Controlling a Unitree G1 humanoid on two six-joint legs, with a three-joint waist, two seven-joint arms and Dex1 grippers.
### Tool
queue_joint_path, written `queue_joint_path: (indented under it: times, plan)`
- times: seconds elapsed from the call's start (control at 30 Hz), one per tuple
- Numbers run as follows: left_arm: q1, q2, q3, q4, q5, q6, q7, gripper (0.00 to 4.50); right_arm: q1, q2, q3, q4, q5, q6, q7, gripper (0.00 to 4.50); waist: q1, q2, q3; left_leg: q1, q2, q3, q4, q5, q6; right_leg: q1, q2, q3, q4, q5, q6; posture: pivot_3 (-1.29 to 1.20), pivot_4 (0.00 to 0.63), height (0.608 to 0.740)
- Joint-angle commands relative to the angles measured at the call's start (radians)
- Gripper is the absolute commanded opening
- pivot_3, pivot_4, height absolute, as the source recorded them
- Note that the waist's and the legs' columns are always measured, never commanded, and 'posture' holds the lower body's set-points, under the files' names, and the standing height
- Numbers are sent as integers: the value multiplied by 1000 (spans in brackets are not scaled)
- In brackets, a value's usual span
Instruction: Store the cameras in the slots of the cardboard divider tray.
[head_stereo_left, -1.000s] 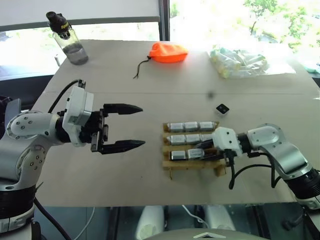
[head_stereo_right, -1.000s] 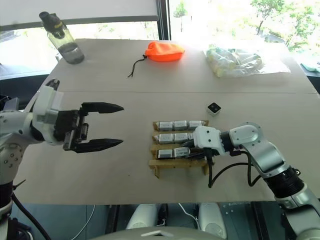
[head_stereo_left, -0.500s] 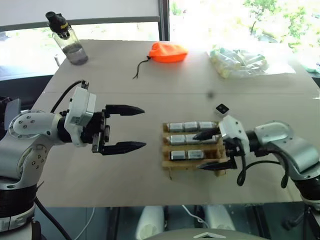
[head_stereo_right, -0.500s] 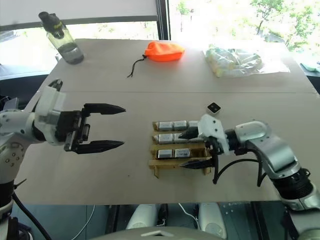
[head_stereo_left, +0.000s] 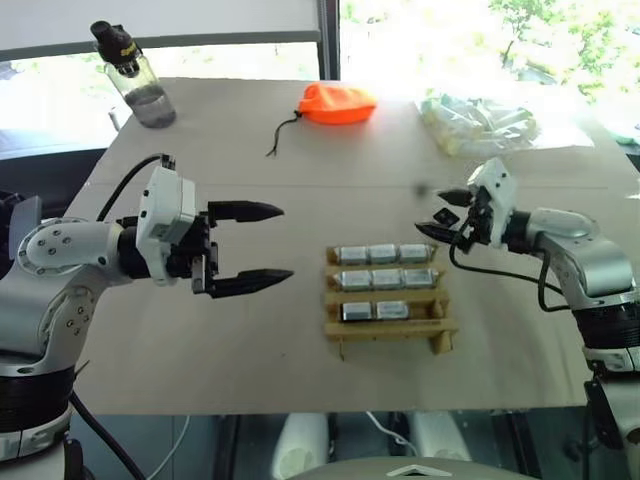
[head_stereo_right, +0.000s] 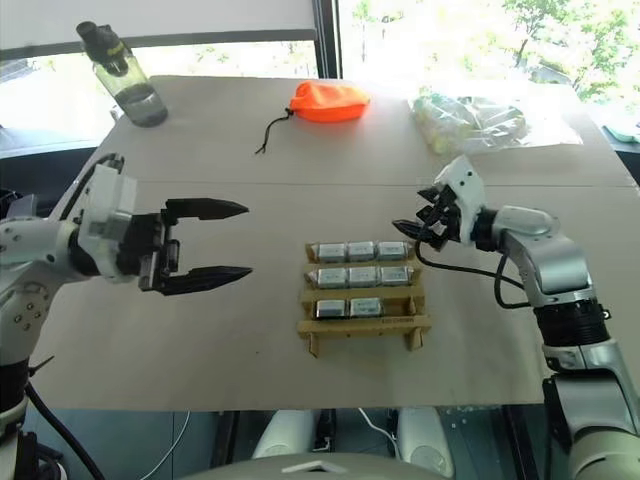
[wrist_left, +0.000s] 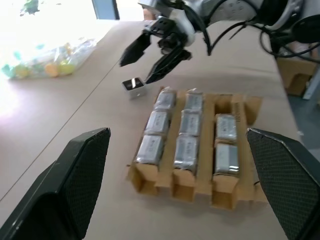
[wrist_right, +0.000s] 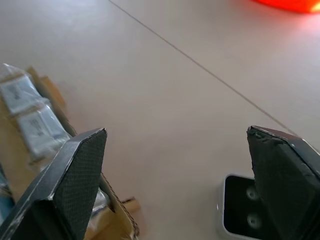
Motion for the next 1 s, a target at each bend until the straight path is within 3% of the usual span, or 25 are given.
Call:
queue_joint_path:
  times: [0.03, 0.33, 0.67, 0.77, 0.9, 1.0]
  plan:
    - [-13, 7, 10, -12, -13, 56, 60, 4500, 3, 9, 11, 28, -49, -29, -31, 4442, -1, 0, 0, 0, 0, 0, 0, 0, 0, 0, 0, 0, 0, 0, 0, 0, 150, 740]
    - [-24, 15, 20, -17, -31, 91, 75, 4500, -31, 50, -14, 147, -116, -95, -122, 4442, -1, 0, 0, 0, 0, 0, 0, 0, 0, 0, 0, 0, 0, 0, 0, 0, 150, 740]
    - [-37, 22, 16, -10, -24, 87, 58, 4500, -24, 62, -30, 195, -109, -36, -146, 4442, -2, 0, 0, 0, 0, 0, 0, 0, 0, 0, 0, 0, 0, 0, 0, 0, 150, 740]
    - [-37, 20, 14, -11, -23, 86, 57, 4500, -26, 66, -38, 209, -116, -61, -160, 3642, -4, 0, 0, 0, 0, 0, 0, 0, 0, 0, 0, 0, 0, 0, 0, 0, 150, 740]
    - [-33, 20, 17, -14, -23, 87, 58, 4500, -29, 65, -45, 209, -117, -76, -156, 1853, -6, 0, 0, 0, 0, 0, 0, 0, 0, 0, 0, 0, 0, 0, 0, 0, 150, 740]
    - [-33, 16, 14, -13, -20, 82, 59, 4500, -29, 60, -43, 213, -125, -86, -153, 1860, -6, 0, 0, 0, 0, 0, 0, 0, 0, 0, 0, 0, 0, 0, 0, 0, 150, 740]
